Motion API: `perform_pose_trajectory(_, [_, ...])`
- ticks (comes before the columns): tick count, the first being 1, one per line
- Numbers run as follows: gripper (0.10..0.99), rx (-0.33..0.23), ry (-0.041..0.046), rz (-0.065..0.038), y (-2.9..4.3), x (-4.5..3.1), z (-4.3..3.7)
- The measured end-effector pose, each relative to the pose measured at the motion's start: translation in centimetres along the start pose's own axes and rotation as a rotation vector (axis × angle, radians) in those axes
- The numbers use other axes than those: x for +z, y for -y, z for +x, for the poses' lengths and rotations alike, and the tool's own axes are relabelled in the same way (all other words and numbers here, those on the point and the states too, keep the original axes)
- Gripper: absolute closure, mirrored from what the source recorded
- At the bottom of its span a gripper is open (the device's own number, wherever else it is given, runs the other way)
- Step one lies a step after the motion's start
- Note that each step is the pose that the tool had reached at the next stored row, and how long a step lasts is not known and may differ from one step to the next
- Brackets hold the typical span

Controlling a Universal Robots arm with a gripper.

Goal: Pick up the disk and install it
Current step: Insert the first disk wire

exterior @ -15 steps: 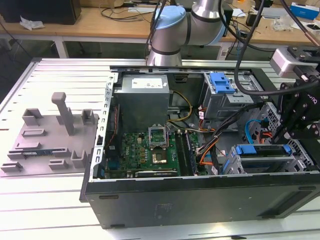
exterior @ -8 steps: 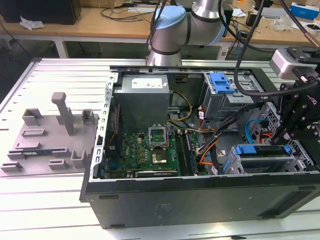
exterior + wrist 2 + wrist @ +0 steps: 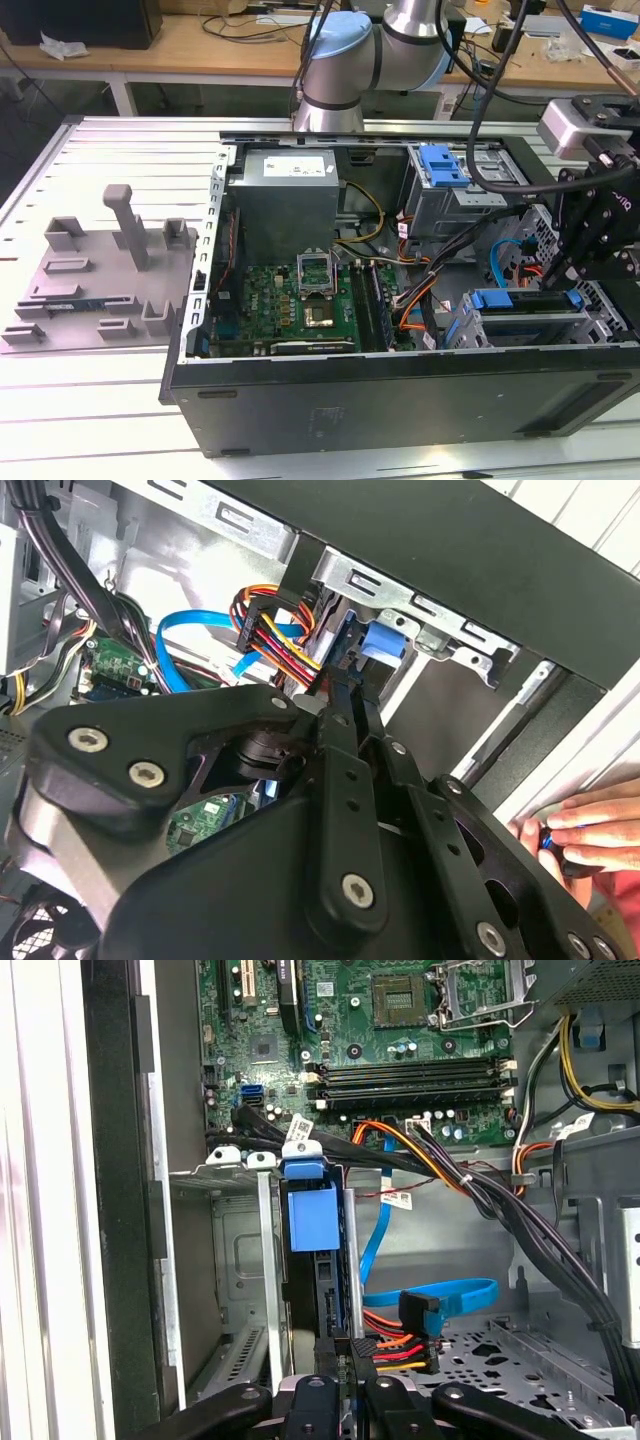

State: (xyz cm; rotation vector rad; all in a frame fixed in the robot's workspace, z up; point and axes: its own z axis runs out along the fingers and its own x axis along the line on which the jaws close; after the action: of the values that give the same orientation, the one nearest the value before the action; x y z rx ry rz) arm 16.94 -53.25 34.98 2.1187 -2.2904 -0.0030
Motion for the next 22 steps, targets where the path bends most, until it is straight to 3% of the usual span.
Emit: perform_pose_trajectory(22, [0.922, 0.000, -0.0001, 0.000, 0.01, 0.59, -0.01])
